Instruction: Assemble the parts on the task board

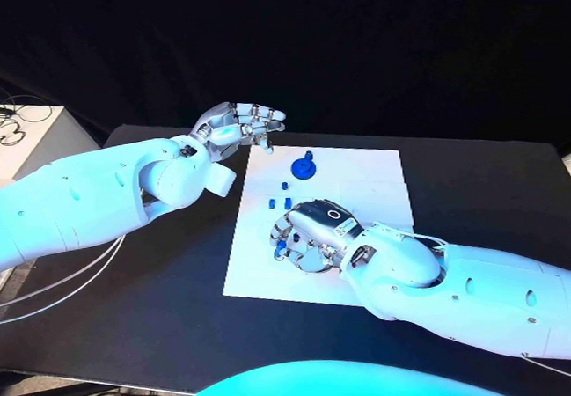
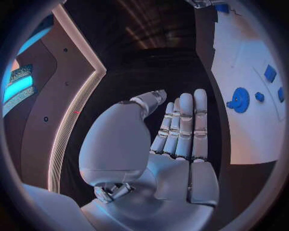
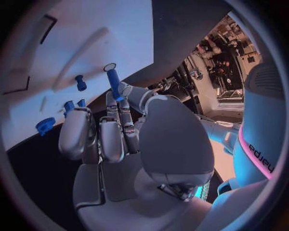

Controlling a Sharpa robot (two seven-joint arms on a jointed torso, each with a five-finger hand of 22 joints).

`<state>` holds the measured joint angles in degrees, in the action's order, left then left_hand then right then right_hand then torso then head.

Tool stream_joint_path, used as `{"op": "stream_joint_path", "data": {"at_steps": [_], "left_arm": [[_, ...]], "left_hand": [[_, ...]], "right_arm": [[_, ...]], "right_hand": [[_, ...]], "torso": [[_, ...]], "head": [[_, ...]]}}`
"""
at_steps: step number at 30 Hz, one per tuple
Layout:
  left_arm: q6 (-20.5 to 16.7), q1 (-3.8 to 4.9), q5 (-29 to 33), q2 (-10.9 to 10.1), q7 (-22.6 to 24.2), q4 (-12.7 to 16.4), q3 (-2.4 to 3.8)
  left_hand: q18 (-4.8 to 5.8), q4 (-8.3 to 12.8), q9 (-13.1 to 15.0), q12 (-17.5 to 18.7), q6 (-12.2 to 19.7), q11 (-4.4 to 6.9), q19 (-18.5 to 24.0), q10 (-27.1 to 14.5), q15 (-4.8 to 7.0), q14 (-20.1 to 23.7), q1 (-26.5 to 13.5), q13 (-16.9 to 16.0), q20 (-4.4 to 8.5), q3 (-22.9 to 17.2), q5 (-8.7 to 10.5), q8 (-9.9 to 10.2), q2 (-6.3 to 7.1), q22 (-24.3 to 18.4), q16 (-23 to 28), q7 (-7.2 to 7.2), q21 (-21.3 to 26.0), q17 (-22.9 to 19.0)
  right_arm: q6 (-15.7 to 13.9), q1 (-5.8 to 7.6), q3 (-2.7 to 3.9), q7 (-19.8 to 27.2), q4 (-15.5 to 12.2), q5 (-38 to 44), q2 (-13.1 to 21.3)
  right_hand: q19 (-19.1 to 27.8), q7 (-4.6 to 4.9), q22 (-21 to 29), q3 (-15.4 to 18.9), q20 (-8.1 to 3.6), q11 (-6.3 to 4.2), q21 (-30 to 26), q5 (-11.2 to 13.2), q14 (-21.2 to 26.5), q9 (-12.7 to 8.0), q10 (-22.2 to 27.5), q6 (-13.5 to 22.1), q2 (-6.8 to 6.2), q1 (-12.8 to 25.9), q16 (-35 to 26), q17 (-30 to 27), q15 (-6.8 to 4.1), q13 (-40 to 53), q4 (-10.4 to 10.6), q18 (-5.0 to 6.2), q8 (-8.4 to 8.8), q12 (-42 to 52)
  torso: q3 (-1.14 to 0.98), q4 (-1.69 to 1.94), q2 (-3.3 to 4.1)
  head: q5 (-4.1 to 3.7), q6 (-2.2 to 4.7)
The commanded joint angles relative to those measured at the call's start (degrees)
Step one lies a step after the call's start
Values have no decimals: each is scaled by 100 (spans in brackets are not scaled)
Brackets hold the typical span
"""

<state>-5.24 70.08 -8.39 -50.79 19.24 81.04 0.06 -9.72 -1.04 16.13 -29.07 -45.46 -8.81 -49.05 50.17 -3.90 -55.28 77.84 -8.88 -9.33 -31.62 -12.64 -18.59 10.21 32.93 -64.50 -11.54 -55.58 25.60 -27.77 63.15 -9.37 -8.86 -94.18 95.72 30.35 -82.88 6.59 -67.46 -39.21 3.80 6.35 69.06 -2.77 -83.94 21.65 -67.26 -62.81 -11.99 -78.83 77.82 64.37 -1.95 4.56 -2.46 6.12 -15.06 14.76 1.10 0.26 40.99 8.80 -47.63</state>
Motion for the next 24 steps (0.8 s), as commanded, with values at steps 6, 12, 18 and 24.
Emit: {"op": "stream_joint_path", "data": {"at_steps": [6,12,18,24], "left_arm": [[23,5,29,25,20,16,3],[22,5,29,19,13,12,3],[32,5,29,13,1,19,3],[38,5,29,10,-3,21,3]], "left_hand": [[-89,-31,-9,-17,35,18,-1,-36,-41,-16,-39,4,-31,6,2,-34,5,-4,-4,-97,21,9],[-89,-31,-9,-17,35,18,-1,-36,-41,-16,-39,4,-31,6,2,-34,5,-4,-4,-97,21,9],[-89,-31,-9,-17,35,18,-1,-36,-41,-16,-39,4,-31,6,2,-34,5,-4,-4,-97,21,9],[-89,-31,-9,-17,35,18,-1,-36,-41,-16,-39,4,-31,6,2,-34,5,-4,-4,-97,21,9]], "right_arm": [[110,-50,-7,26,49,114,-53],[159,-61,-10,23,43,116,-43],[230,-65,-13,36,34,102,-15],[235,-66,-16,-17,73,155,-9]], "right_hand": [[10,16,13,-12,-46,-395,-42,-23,-111,5,-448,-41,205,-172,-35,-10,-33,266,-34,-93,-19,32],[10,17,11,-15,-46,-395,-41,-25,-110,6,-449,-40,205,-170,-36,-12,-32,267,-37,-93,-18,29],[6,18,0,-19,-46,-394,-31,-26,-114,6,-450,-41,205,-168,-27,6,-31,268,-39,-96,-18,26],[6,18,0,-19,-46,-394,-31,-26,-114,6,-450,-41,205,-168,-27,6,-31,268,-39,-96,-18,26]], "torso": [[0,7,2],[3,-1,-3],[4,-4,2],[3,-2,-4]], "head": [[19,-33],[21,-48],[30,-63],[19,-65]]}}
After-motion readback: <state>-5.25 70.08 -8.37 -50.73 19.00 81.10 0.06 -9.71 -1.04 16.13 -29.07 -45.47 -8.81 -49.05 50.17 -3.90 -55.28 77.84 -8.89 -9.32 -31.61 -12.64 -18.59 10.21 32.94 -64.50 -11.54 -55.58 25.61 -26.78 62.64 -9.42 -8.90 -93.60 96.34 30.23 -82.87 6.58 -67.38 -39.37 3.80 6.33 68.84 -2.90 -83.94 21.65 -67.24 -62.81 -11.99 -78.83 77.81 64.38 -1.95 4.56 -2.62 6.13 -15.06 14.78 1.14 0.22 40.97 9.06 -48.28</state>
